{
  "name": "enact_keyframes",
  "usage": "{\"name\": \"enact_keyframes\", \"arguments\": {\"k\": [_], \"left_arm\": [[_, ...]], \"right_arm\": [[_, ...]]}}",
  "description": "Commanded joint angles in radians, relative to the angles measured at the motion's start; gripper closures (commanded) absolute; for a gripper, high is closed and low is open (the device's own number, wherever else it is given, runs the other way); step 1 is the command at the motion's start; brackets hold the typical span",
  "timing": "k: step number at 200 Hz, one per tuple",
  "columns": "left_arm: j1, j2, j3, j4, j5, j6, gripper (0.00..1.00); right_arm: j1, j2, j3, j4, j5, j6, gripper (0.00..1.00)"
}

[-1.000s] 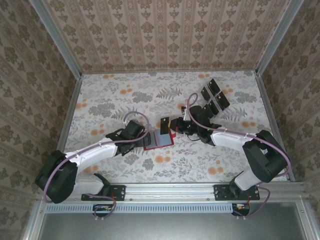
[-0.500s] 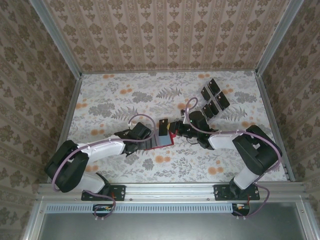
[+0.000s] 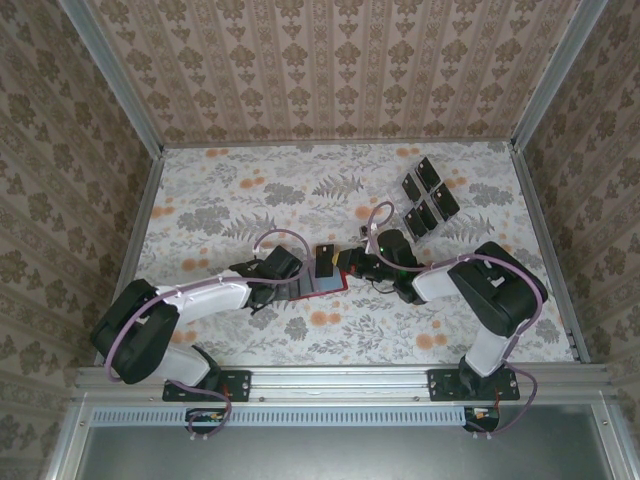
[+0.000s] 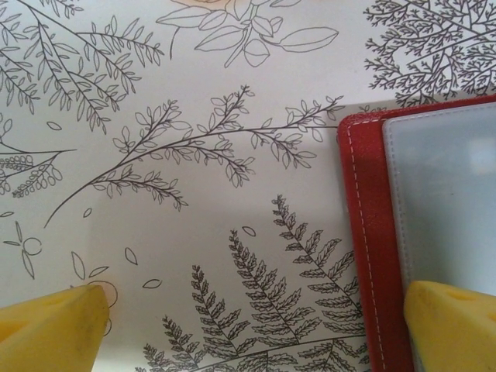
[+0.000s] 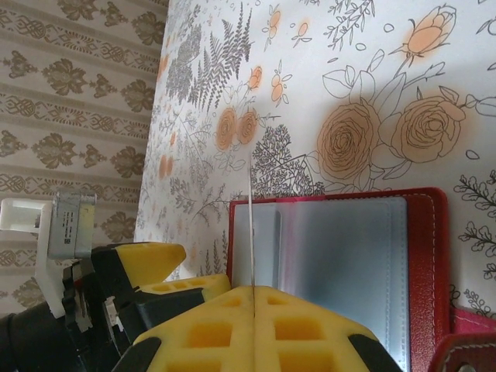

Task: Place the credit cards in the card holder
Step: Insert the credit card into the card slot.

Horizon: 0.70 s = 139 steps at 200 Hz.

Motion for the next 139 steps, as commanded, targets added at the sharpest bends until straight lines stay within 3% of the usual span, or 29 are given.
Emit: {"name": "enact_keyframes", "arguments": {"k": [1,139], "left_arm": [[-0.006,0.021,-0.010,-0.039,-0.025,-0.024,0.00],[-0.006,0.027,-0.017,-0.029,-0.020,-0.027,0.00]], "right_arm": [[0.006,0.028,-0.014,0.072,-0.027,0.015,1.00],[0.025,0.123,-0.017,0.134,-0.048,0.023,1.00]]}}
